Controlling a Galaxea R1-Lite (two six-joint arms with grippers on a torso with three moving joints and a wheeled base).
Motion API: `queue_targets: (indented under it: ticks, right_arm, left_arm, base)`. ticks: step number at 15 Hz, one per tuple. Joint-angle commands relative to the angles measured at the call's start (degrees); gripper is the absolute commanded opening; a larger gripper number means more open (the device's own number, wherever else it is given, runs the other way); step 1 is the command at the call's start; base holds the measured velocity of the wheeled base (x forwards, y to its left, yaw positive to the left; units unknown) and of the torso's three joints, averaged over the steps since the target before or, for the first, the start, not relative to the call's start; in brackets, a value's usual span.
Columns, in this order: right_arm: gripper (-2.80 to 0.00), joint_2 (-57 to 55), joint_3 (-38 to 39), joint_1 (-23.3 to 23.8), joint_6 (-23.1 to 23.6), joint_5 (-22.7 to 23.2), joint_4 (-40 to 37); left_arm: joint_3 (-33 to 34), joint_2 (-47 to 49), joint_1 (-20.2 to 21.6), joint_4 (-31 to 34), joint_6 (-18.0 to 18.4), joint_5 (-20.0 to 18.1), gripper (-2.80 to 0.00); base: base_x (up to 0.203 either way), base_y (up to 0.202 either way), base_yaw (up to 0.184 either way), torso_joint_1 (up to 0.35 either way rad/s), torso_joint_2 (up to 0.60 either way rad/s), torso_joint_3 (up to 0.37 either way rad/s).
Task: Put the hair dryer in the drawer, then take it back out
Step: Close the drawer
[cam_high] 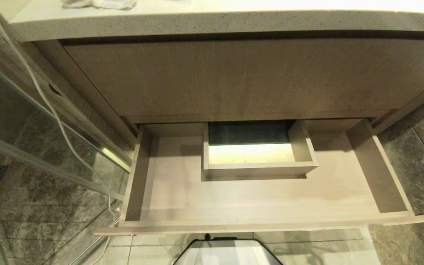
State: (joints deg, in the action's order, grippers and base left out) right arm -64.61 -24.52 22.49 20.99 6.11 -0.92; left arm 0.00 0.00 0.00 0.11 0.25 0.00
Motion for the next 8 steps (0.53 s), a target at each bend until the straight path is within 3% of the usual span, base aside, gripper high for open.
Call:
queue_targets:
  ticks: [1, 5, 8]
  right_arm:
    - [-2.8, -2.8, 1.2, -0.1, 0.1, 0.1, 0.1]
    - [-2.8, -8.5, 1.4, 0.1, 0.1, 0.1, 0.9]
    - [-2.8, -14.7, 1.4, 0.3, 0.5, 0.1, 1.2]
  left_arm:
    - [0.1, 0.0, 0.0, 0.0, 0.0, 0.0, -2.8]
    - [0.1, 0.0, 0.0, 0.0, 0.0, 0.0, -2.8]
    - [0.0, 0.0, 0.0, 0.0, 0.0, 0.0, -2.8]
  base:
    - [0.0, 0.0, 0.0, -0.097, 0.31, 0.199]
    - [0.0, 0.0, 0.0, -0.136, 0.36, 0.219]
    - [0.0, 0.0, 0.0, 0.026, 0.25, 0.271]
